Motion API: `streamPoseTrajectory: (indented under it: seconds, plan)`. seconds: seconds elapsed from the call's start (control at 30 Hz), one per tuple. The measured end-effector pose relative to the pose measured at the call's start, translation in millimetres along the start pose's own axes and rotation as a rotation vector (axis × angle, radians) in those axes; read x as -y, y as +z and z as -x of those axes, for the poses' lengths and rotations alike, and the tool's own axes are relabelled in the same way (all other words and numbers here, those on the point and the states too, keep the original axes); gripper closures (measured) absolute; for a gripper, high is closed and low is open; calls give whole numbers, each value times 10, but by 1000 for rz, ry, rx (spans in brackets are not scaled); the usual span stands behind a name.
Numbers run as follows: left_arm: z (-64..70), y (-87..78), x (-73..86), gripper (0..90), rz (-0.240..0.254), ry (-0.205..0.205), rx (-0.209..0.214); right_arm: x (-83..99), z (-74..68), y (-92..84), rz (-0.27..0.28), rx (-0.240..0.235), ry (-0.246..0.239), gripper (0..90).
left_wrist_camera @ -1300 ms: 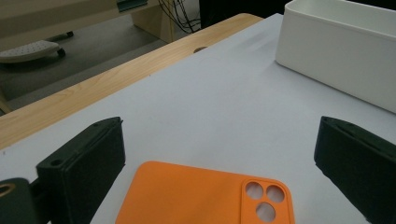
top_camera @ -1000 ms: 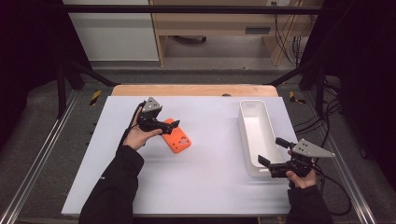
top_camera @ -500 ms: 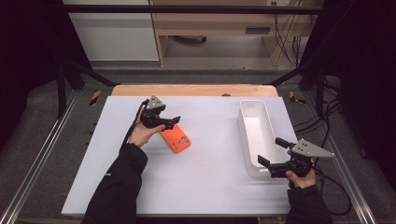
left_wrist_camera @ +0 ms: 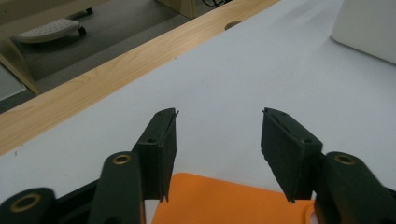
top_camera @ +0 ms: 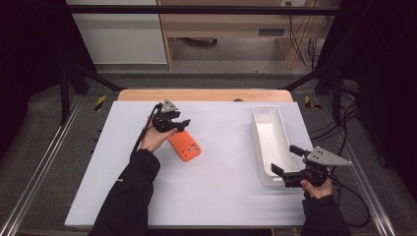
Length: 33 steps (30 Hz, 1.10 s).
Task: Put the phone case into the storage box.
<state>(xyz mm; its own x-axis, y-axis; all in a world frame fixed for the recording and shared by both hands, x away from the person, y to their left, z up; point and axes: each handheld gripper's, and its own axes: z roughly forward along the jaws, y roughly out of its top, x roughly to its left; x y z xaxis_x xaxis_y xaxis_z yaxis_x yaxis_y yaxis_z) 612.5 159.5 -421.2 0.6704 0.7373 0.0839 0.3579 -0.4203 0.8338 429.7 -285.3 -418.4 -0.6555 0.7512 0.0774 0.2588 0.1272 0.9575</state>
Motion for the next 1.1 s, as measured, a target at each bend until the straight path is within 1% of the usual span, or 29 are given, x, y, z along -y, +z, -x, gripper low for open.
streamPoseTrajectory:
  seconds: [0.07,0.13,0.17,0.2,0.27,0.3,0.33,0.37,0.4,0.47,0.5,0.6,0.63,0.77,0.9,1.0,1.1]
  plan:
    - [-4,17,-5,513,2,-8,-10,-1,0,-2,1,-1,0,4]
    - [-16,35,3,559,-6,-18,-19,-2,1,-3,2,-2,1,4]
    - [-23,44,9,559,-11,-22,-22,-2,1,-3,2,-2,1,4]
    - [-28,54,15,598,-13,-24,-26,-2,1,-3,1,-1,1,4]
    - [-37,75,26,635,-17,-30,-33,-2,1,-2,1,-1,2,4]
    - [-40,85,30,635,-18,-32,-39,-2,1,-2,1,-1,2,4]
    - [-43,95,34,655,-19,-37,-41,-1,1,-2,0,0,1,4]
    - [-44,108,39,695,-19,-42,-45,-1,1,0,0,0,1,4]
    - [-46,118,44,695,-20,-45,-45,-1,1,0,0,0,1,4]
    - [-44,143,52,747,-22,-51,-46,0,1,1,0,-1,0,4]
    - [-39,156,56,747,-23,-53,-45,0,1,1,0,-1,0,4]
    - [-23,199,69,796,-27,-50,-53,1,2,2,-1,-1,0,4]
    - [-21,214,75,796,-27,-52,-52,1,2,2,-1,-1,0,4]
    - [-15,266,103,863,-45,-39,-58,-1,2,-1,2,-1,1,4]
    - [-24,289,120,891,-54,-40,-57,-1,1,-2,3,-2,1,5]
    - [-30,309,130,894,-50,-44,-64,1,0,2,0,-2,2,4]
    - [-41,331,146,896,-51,-49,-61,1,-1,2,0,-2,1,4]
